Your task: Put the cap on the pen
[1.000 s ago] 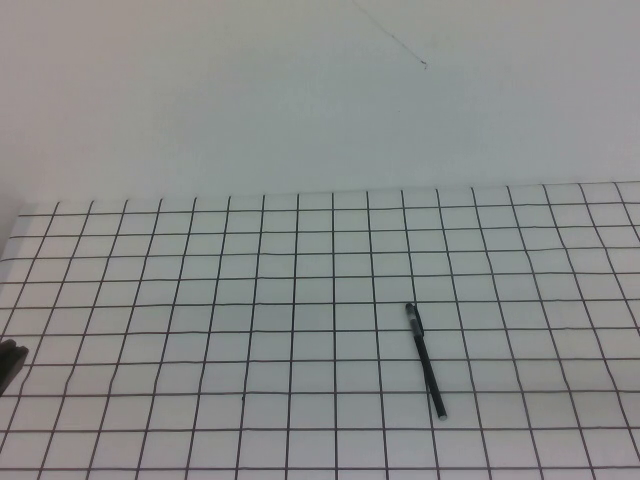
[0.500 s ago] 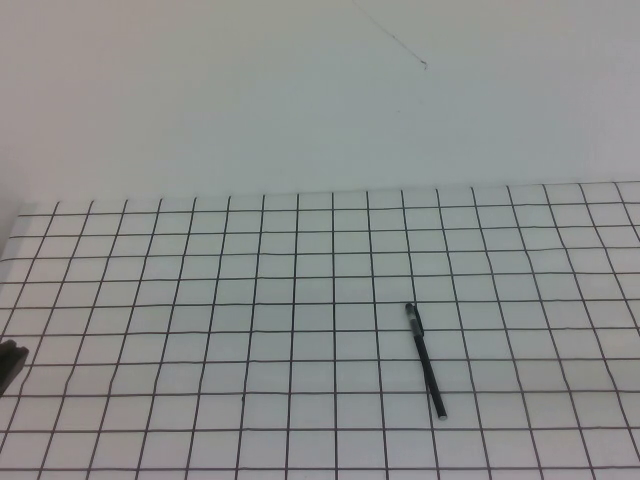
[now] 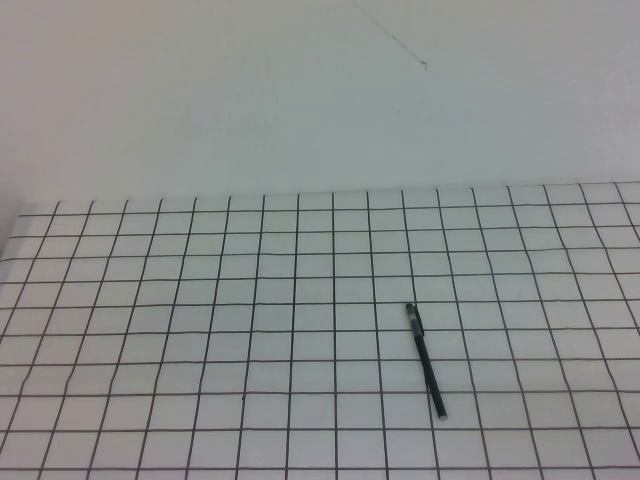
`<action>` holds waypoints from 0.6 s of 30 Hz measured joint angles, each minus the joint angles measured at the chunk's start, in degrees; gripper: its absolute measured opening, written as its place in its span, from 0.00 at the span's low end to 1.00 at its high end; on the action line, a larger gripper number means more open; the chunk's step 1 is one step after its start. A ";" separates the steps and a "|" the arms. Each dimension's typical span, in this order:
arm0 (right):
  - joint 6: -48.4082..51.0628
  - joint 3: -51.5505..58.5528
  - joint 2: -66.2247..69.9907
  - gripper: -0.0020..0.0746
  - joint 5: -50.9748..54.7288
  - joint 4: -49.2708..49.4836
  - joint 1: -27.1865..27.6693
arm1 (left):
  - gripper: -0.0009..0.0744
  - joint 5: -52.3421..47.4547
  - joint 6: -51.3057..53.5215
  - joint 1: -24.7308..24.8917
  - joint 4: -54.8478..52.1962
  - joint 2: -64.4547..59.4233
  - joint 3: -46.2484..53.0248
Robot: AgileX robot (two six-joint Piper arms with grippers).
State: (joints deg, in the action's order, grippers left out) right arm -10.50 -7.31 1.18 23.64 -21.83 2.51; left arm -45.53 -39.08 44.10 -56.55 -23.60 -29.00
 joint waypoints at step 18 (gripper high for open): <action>15.37 6.29 -1.85 0.02 -12.18 15.47 0.37 | 0.01 5.89 -17.39 -26.72 18.57 19.63 0.00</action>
State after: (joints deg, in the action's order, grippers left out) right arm 4.87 -1.02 -0.67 11.45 -6.36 2.88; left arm -39.65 -56.47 17.39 -37.99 -3.97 -29.00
